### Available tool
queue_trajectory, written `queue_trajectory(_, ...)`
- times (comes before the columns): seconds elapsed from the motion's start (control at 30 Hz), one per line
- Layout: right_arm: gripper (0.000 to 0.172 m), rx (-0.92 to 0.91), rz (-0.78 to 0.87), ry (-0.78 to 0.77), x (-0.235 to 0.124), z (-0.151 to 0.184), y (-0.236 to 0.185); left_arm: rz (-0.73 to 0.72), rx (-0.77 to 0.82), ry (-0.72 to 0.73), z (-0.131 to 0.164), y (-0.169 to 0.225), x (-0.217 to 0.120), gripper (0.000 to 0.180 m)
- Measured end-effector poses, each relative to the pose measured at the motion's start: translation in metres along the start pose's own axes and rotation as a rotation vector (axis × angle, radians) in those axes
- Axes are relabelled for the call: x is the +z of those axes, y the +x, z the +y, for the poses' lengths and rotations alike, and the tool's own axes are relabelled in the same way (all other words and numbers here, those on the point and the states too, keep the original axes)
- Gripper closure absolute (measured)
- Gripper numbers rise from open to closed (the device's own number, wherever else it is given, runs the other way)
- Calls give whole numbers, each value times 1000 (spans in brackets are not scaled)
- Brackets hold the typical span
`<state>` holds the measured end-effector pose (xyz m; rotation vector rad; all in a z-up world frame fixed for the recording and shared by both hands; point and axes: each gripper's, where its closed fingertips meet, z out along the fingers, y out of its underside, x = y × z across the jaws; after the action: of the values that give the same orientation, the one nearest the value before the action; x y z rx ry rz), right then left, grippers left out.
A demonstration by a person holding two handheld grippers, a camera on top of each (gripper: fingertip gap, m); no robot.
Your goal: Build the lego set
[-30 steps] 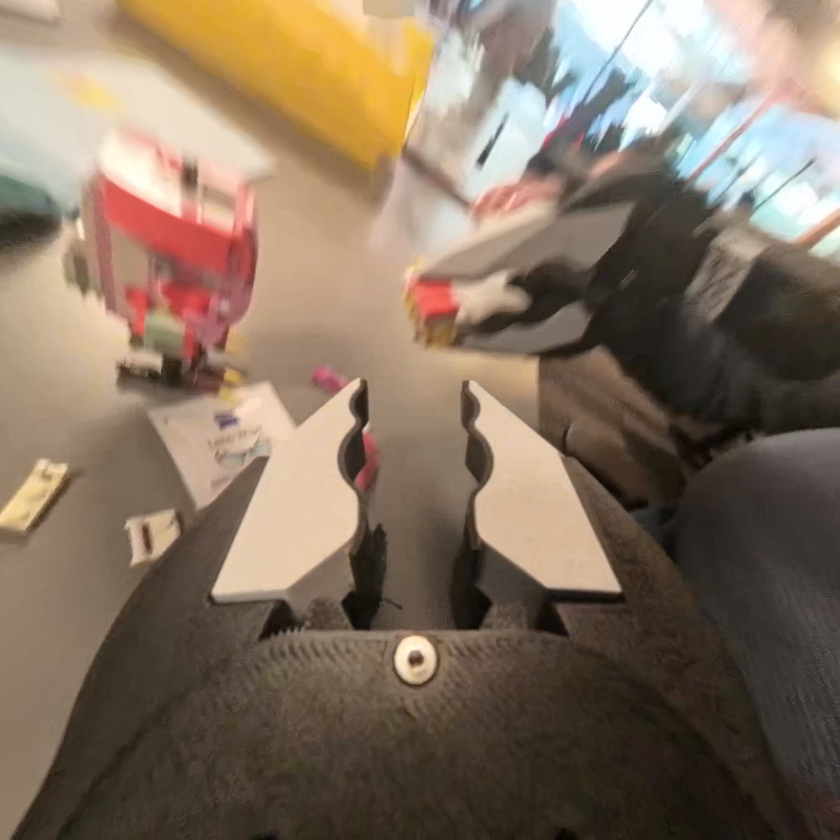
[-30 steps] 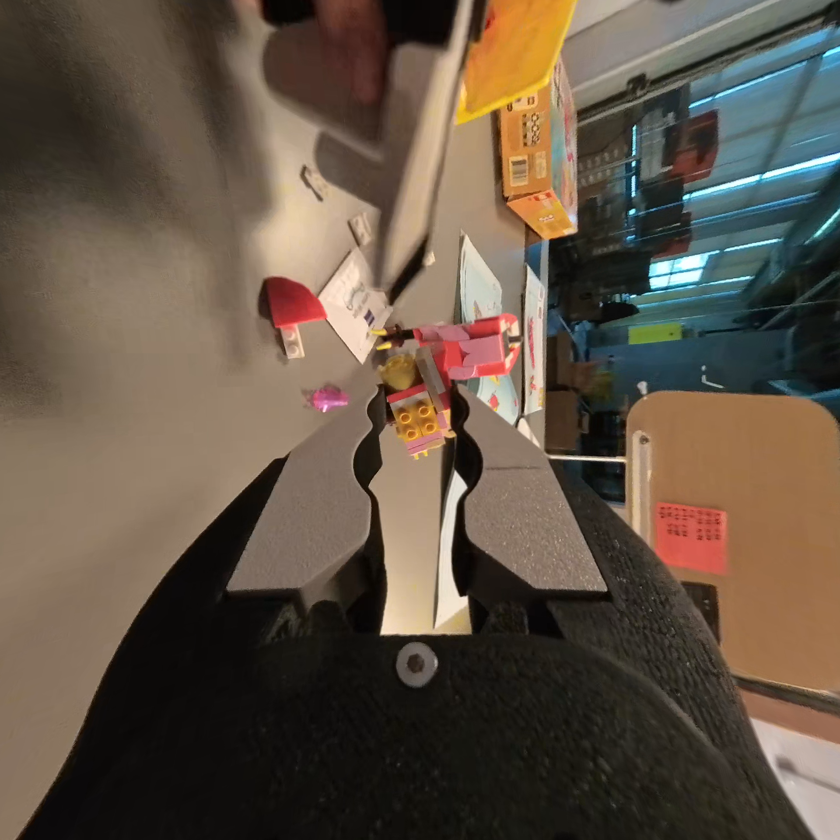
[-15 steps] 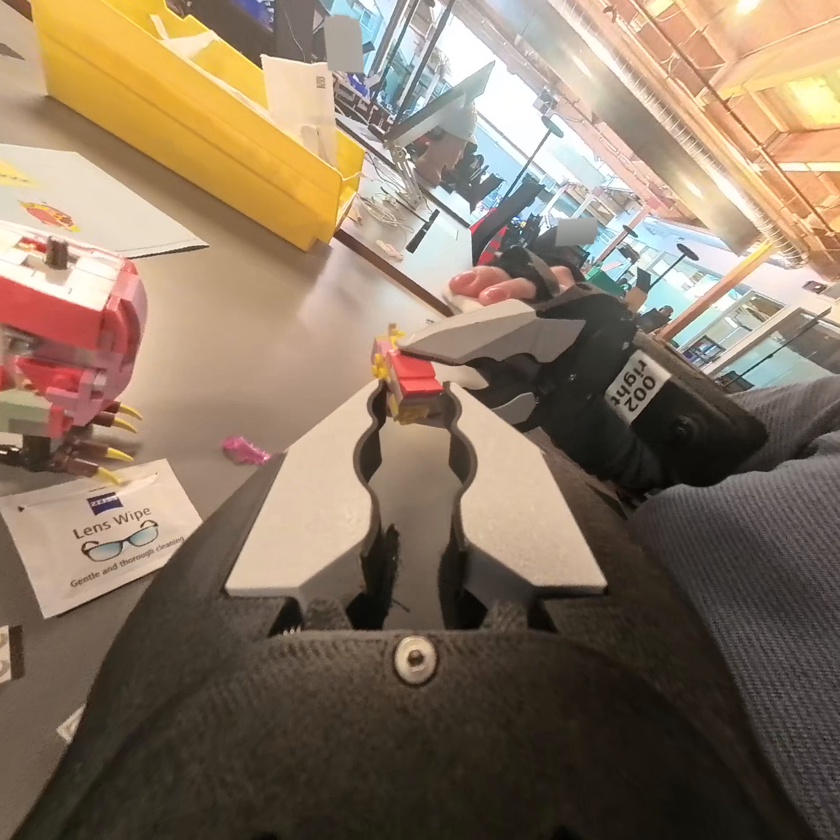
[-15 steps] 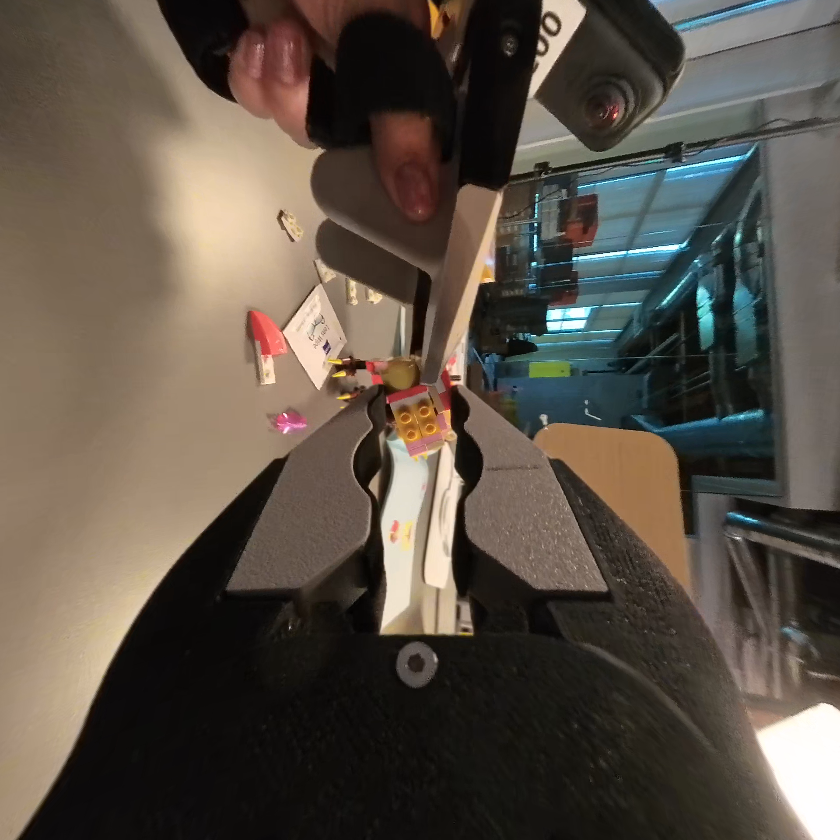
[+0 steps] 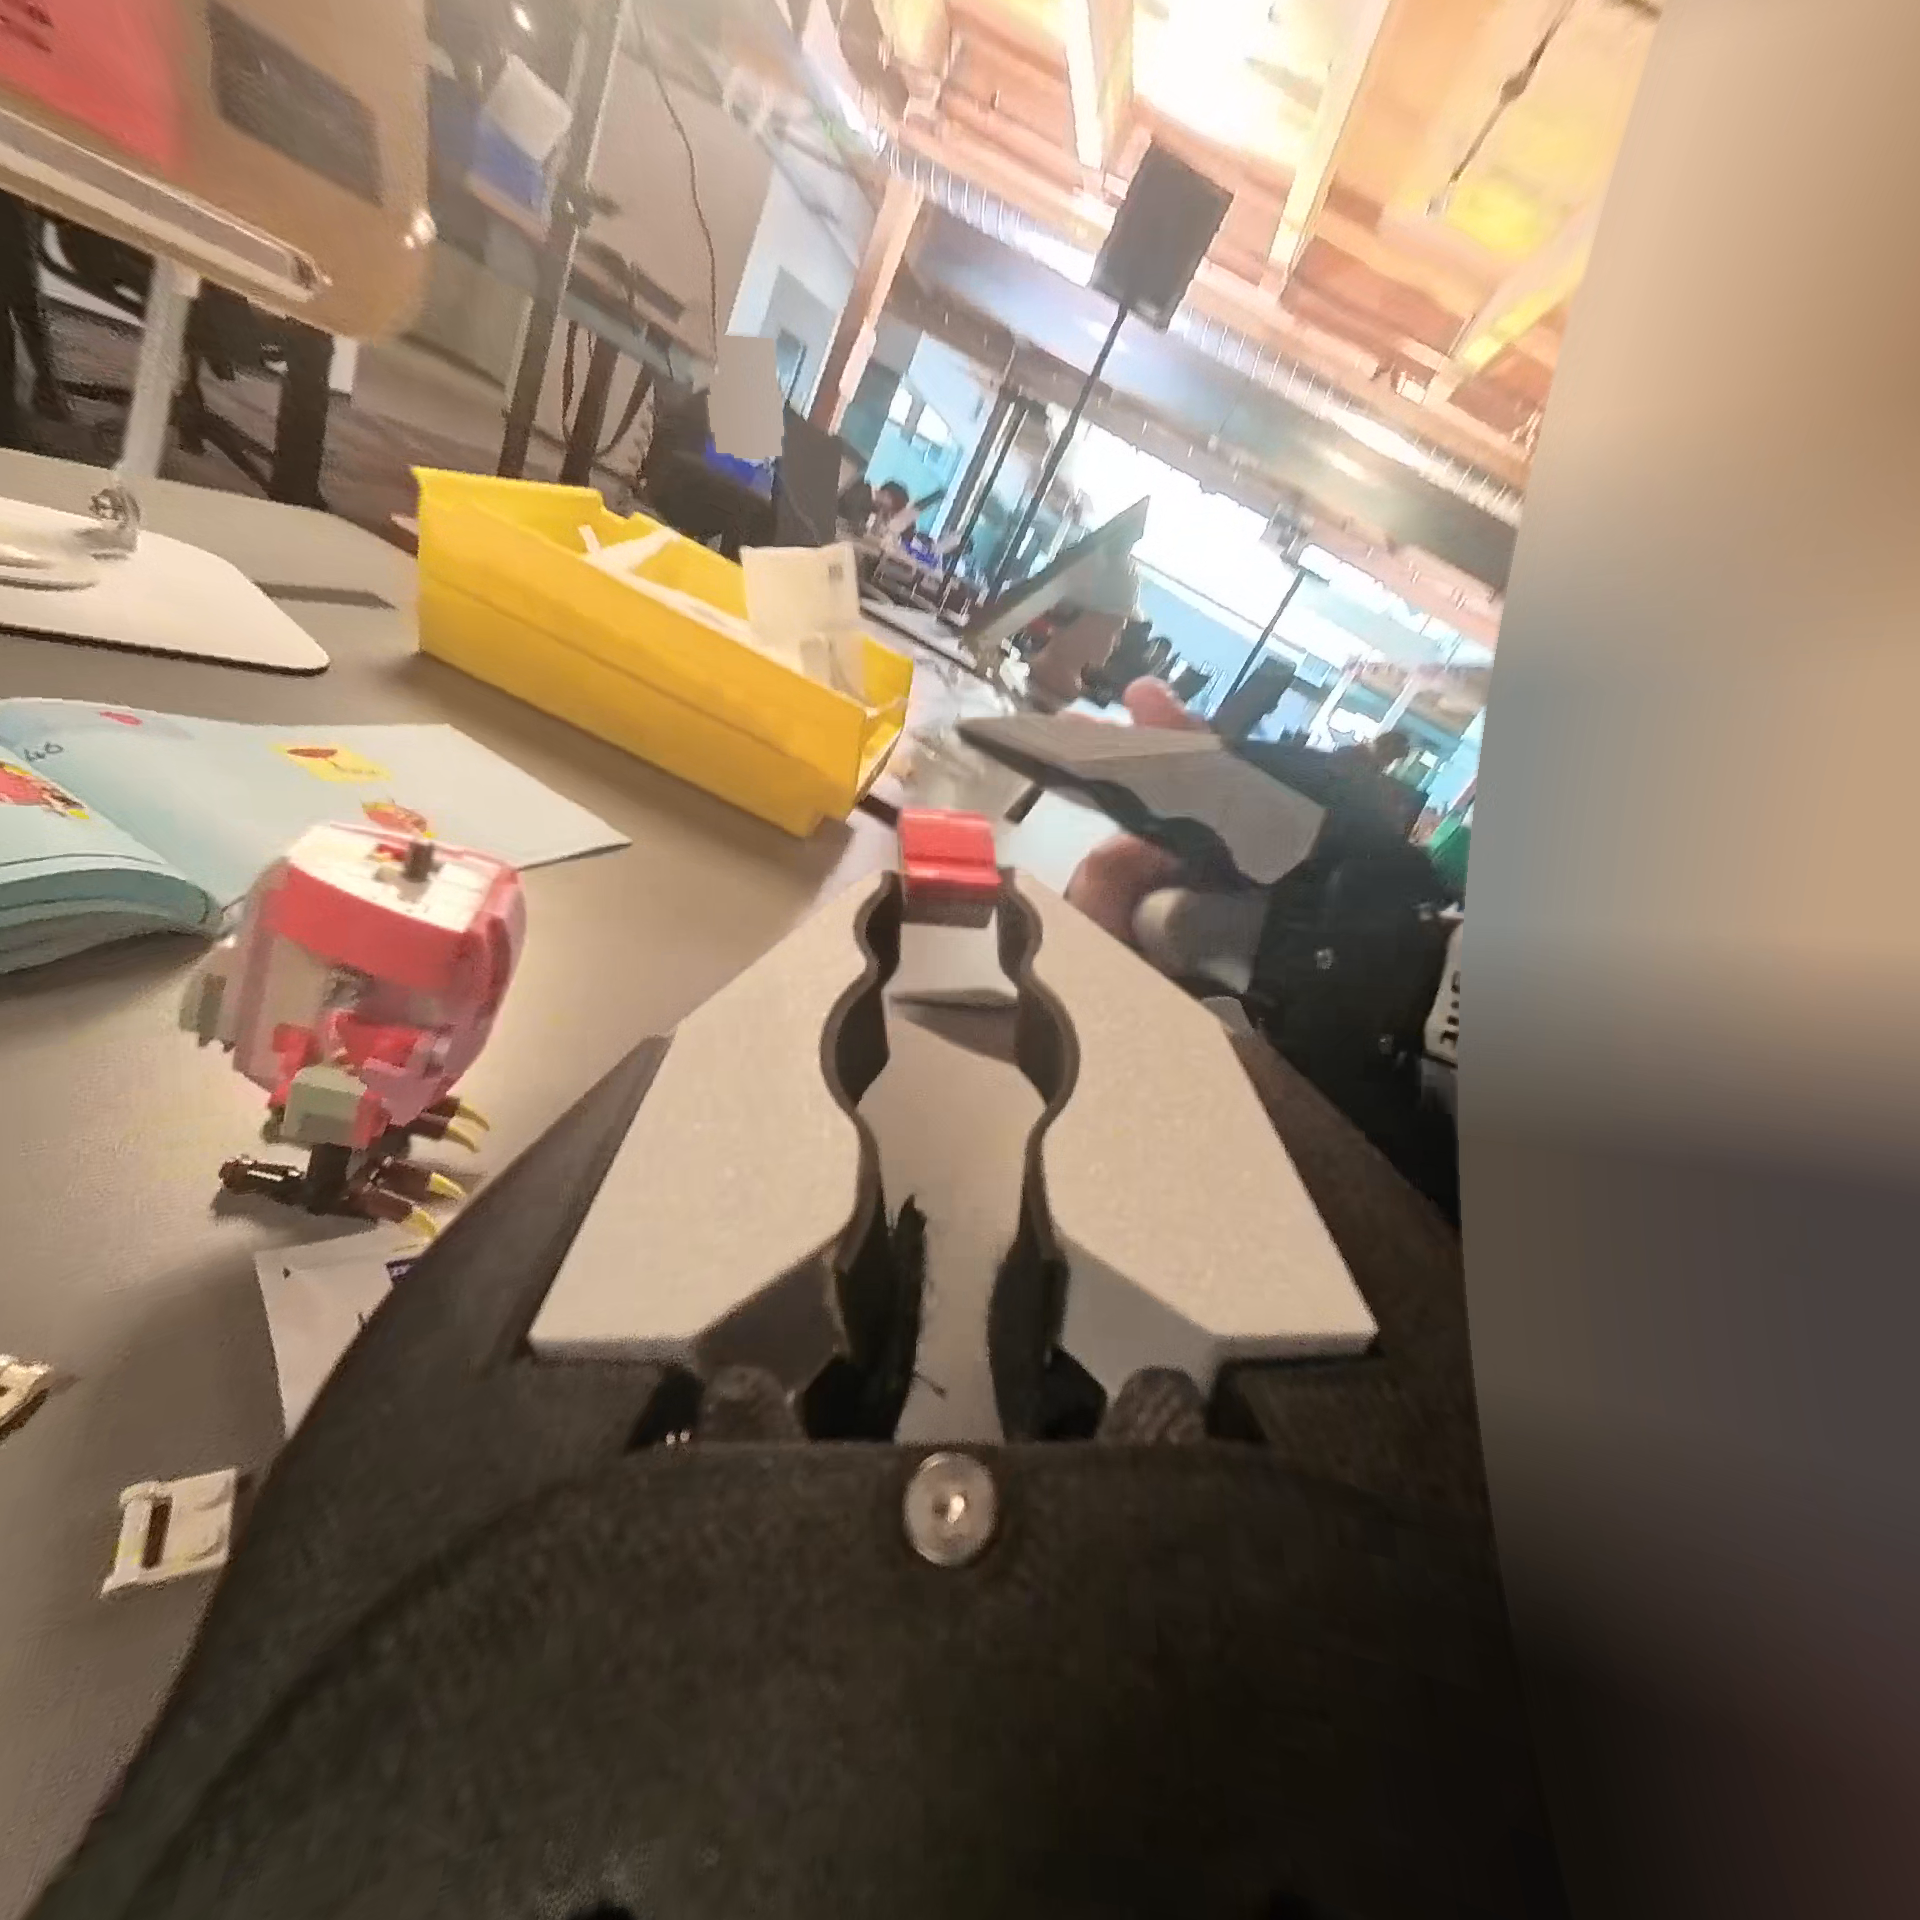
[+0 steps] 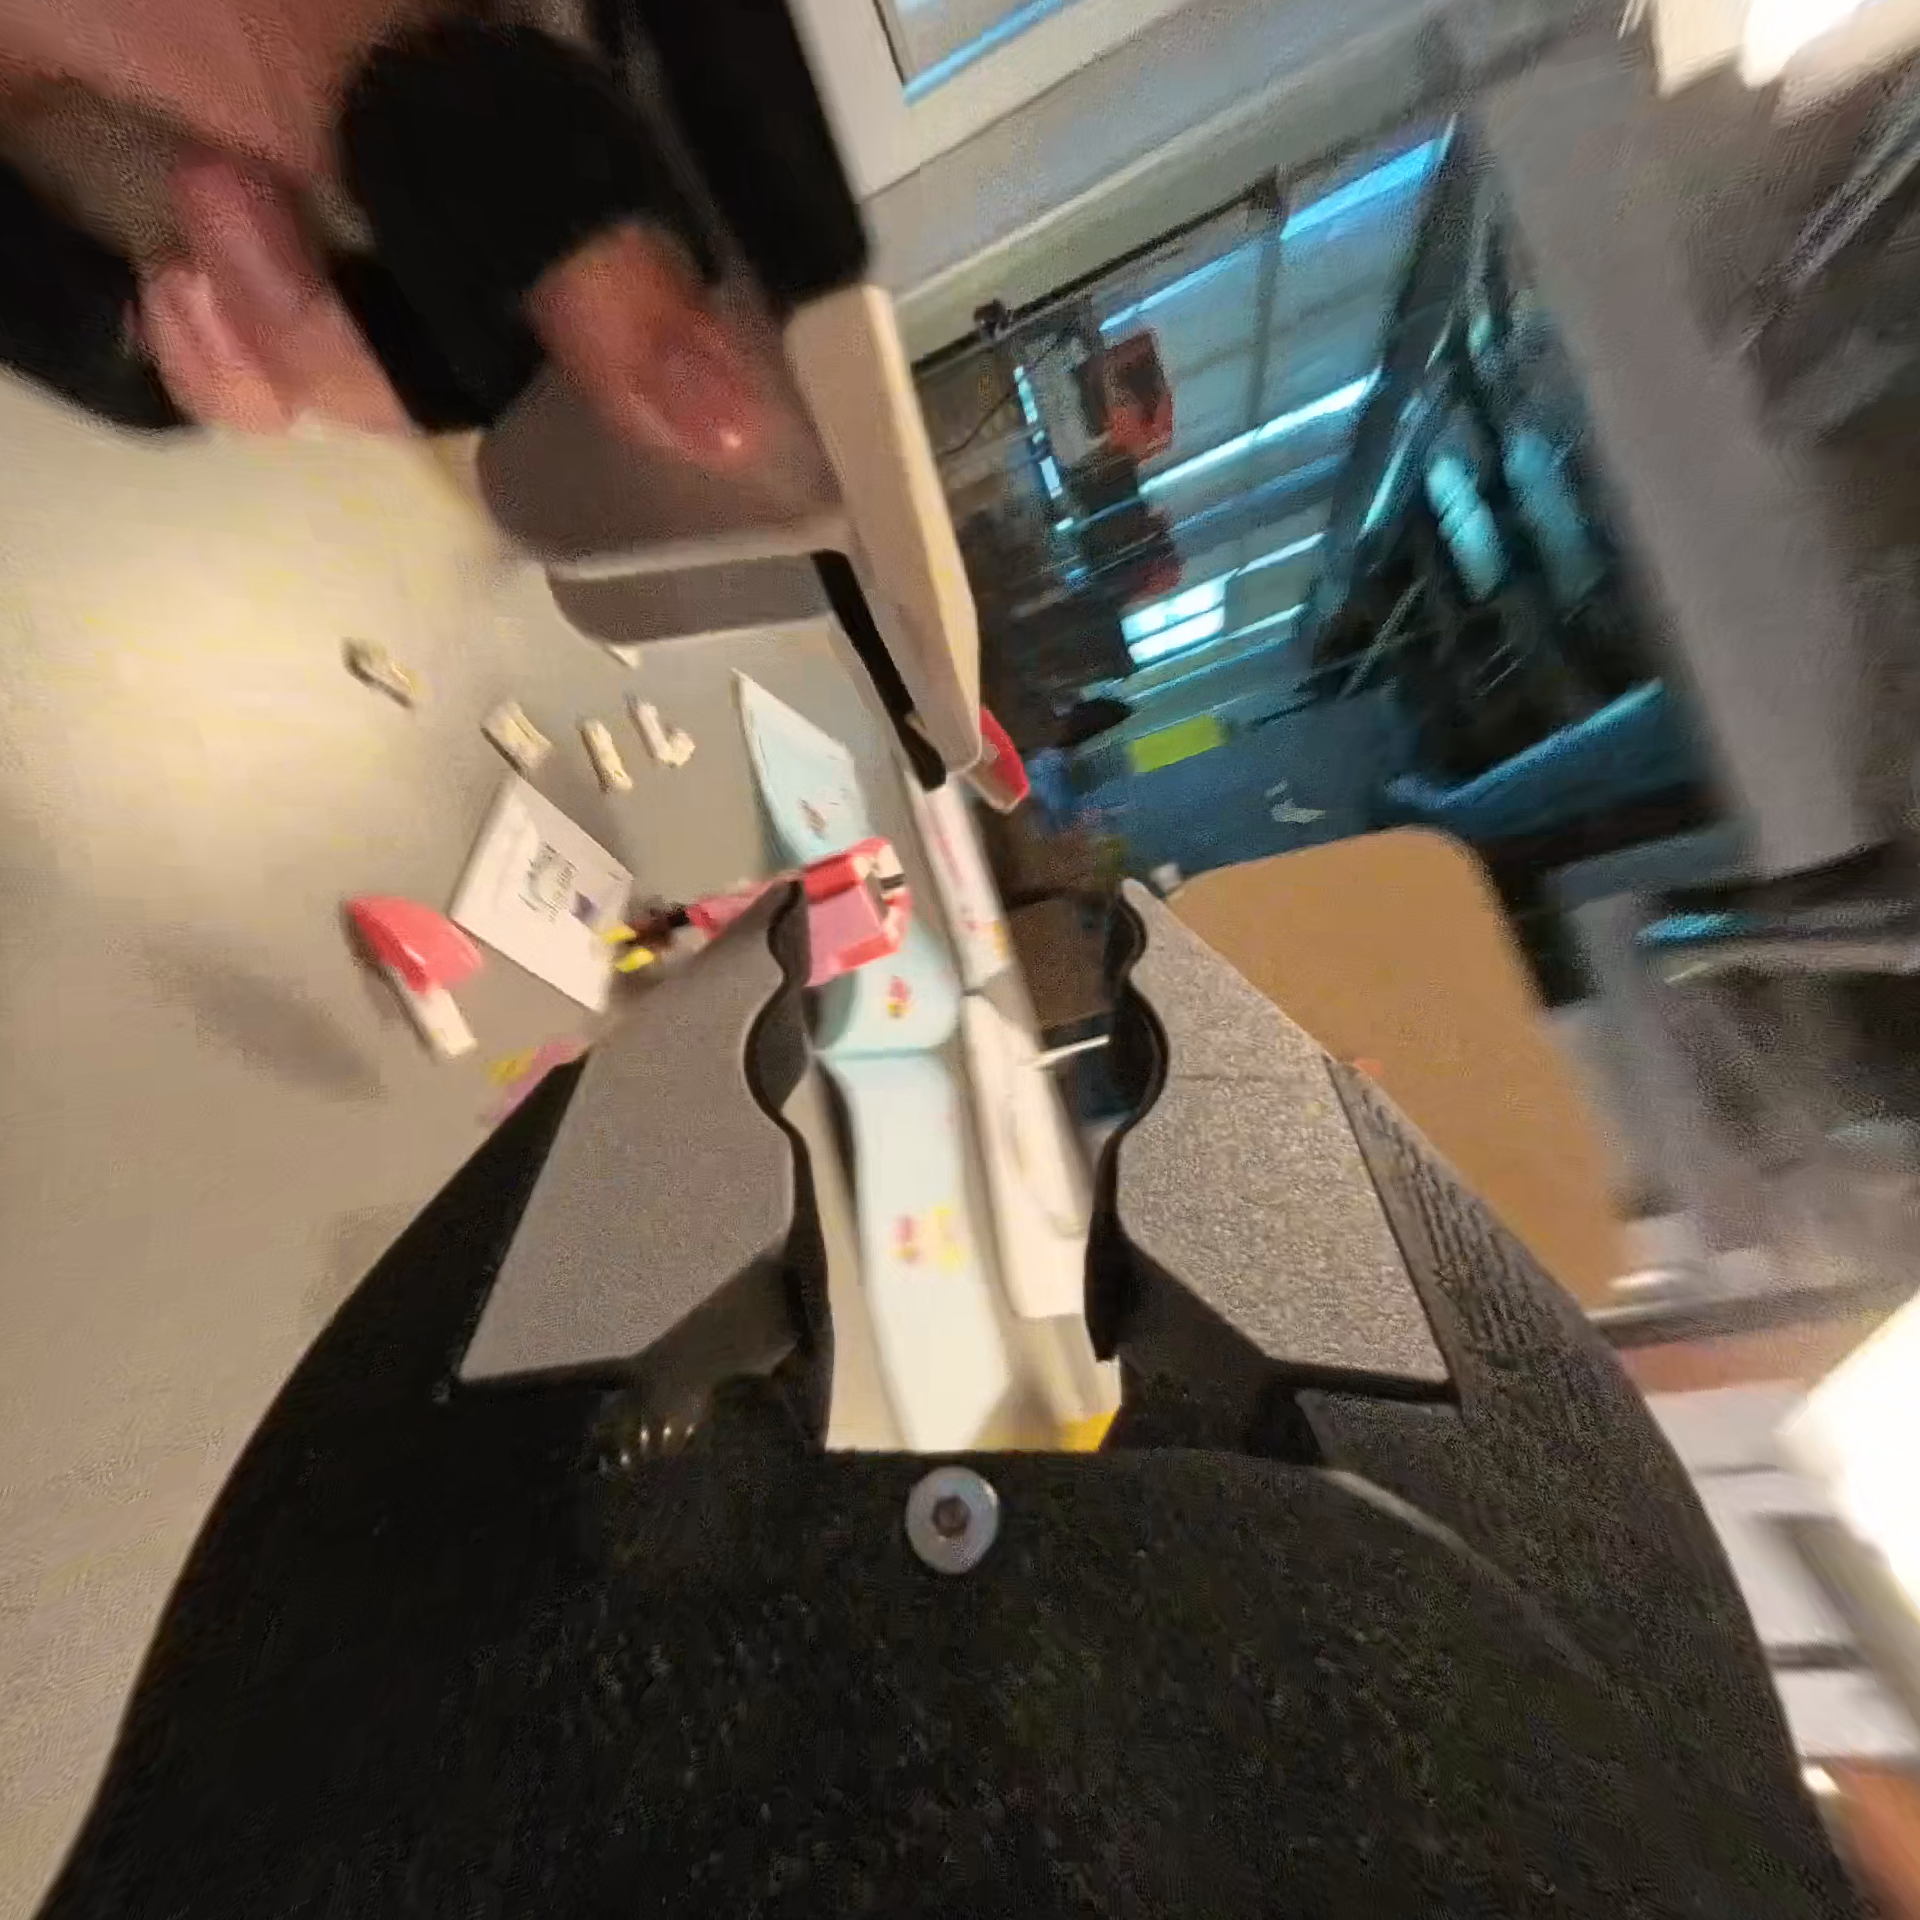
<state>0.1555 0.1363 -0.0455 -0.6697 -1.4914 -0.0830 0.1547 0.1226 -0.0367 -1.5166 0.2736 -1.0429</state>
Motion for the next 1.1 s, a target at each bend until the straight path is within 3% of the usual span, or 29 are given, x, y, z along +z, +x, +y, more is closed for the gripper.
queue_trajectory(0.07,114,206,-43,-6,2,-1,0,14,-44,22,-3,-3,-2,164)
queue_trajectory(0.13,114,299,-48,-26,4,4,1,-12,-47,4,3,-12,-1,164)
queue_trajectory(0.5,113,817,-319,-216,-15,89,-49,-175,58,-176,35,-48,-19,164)
queue_trajectory(0.67,113,899,-403,-331,-26,120,-70,-167,56,-298,55,-50,-16,164)
queue_trajectory(0.9,115,965,-313,-472,-26,157,-71,-181,102,-378,69,-51,-14,164)
queue_trajectory(1.0,115,1057,-308,-494,-19,162,-73,-198,134,-392,69,-54,-16,164)
queue_trajectory(1.1,113,1032,-283,-502,-13,169,-68,-206,156,-393,68,-57,-19,163)
